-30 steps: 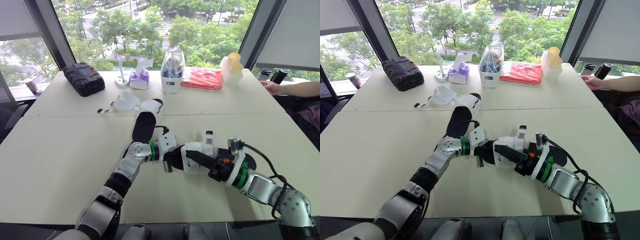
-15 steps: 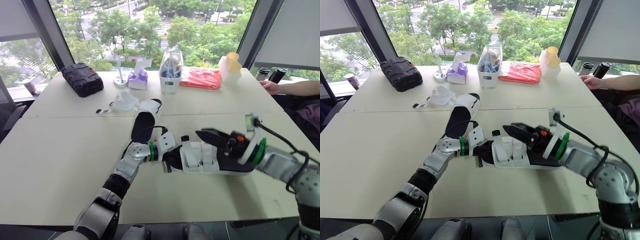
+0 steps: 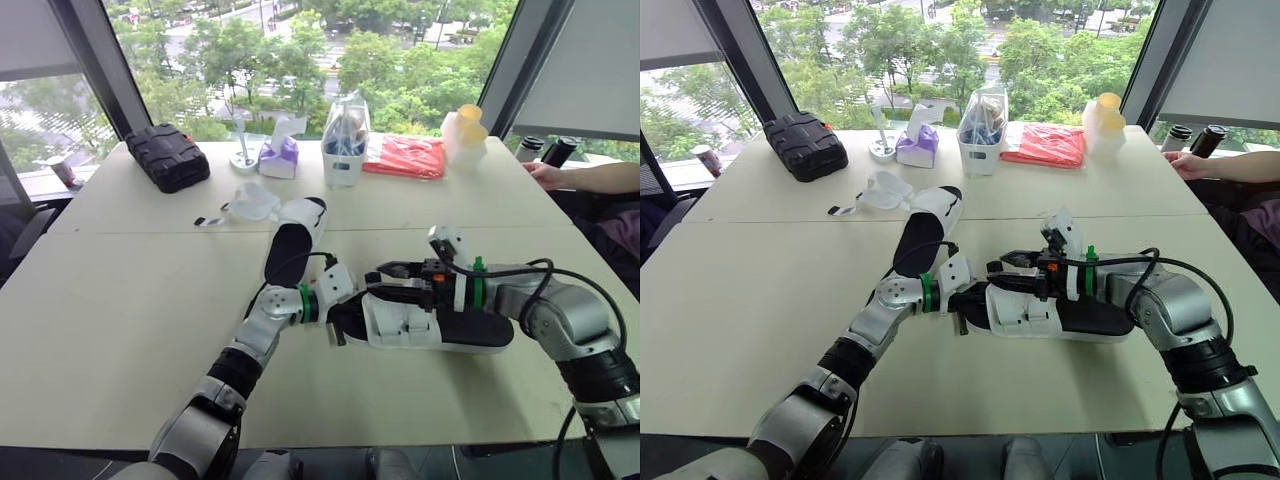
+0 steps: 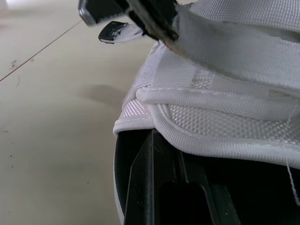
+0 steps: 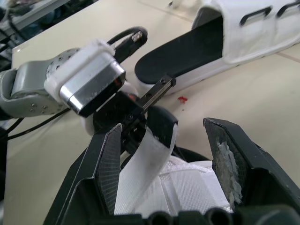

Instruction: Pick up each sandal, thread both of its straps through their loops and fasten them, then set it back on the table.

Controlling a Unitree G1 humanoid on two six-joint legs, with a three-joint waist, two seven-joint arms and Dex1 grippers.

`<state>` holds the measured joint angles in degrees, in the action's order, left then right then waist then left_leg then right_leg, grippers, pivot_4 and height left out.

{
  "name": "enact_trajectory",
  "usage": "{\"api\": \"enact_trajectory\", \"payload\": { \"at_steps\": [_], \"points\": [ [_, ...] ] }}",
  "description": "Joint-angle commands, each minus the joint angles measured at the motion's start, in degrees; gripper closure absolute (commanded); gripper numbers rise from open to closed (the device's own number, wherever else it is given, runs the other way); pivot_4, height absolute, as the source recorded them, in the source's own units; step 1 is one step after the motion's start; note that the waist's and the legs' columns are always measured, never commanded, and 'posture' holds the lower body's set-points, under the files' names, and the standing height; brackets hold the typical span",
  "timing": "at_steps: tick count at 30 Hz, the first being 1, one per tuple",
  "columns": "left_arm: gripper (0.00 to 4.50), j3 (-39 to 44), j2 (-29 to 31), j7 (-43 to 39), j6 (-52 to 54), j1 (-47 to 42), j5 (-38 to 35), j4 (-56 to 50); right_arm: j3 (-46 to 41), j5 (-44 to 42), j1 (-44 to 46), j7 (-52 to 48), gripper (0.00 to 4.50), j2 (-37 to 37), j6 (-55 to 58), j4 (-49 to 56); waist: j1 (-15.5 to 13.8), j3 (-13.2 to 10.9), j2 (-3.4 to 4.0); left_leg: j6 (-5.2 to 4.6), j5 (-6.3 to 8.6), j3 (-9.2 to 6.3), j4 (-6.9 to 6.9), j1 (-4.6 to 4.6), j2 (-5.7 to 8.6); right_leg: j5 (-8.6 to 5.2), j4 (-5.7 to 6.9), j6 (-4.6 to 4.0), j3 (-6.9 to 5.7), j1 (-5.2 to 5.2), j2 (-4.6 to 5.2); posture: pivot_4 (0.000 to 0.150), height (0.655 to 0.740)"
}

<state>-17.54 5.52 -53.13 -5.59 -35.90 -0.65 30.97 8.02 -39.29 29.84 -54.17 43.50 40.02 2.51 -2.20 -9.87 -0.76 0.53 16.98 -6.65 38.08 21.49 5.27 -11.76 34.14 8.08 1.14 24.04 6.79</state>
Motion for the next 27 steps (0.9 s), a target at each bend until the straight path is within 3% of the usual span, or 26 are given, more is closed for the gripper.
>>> {"api": "enact_trajectory", "payload": {
  "at_steps": [1, 4, 5, 14, 27],
  "points": [
    [4.5, -0.27, 0.35, 0.96, 0.45, 1.19, 0.6, 0.03, -0.85, 0.47, 1.7, -3.95, 2.81, -0.66, 0.02, -0.01, 0.0, 0.0, 0.0, 0.0, 0.0, -0.02, 0.0, 0.01, 0.0, 0.0, 0.0, 0.0, -0.01, 0.01, 0.0, 0.15, 0.74],
    [4.5, -0.28, 0.54, 1.18, 0.55, 1.51, 0.58, -0.25, -2.3, -0.27, 1.98, -4.84, 4.37, -1.44, 1.36, -0.08, 0.04, 0.0, 0.0, 0.0, 0.0, -0.01, 0.0, 0.0, 0.0, 0.01, 0.0, -0.02, 0.0, 0.01, 0.0, 0.15, 0.74],
    [4.5, -0.33, 0.58, 1.21, 0.56, 1.63, 0.58, -0.39, -2.75, -0.54, 1.99, -4.93, 4.45, -1.61, 1.77, 0.04, 0.05, 0.0, 0.0, 0.0, 0.0, -0.01, 0.0, 0.0, -0.01, 0.01, 0.01, -0.02, 0.0, 0.01, 0.0, 0.15, 0.74],
    [4.5, -0.7, 0.12, 0.7, 0.45, 0.89, 0.46, 0.3, -11.12, -5.67, -0.34, -1.7, 4.45, -3.14, 6.84, 4.09, 0.02, 0.0, 0.01, 0.01, 0.0, -0.01, 0.0, 0.02, -0.01, 0.03, 0.01, -0.05, 0.0, 0.05, 0.0, 0.15, 0.74],
    [4.5, -0.85, -0.5, 0.2, -0.23, 0.35, 0.51, 1.16, -7.58, 4.49, -1.62, 6.05, 4.45, -5.48, 5.9, -0.46, 0.06, 0.0, 0.01, 0.01, 0.0, 0.02, 0.0, 0.02, -0.01, 0.05, 0.02, -0.07, 0.0, 0.05, 0.0, 0.15, 0.74]
  ]
}}
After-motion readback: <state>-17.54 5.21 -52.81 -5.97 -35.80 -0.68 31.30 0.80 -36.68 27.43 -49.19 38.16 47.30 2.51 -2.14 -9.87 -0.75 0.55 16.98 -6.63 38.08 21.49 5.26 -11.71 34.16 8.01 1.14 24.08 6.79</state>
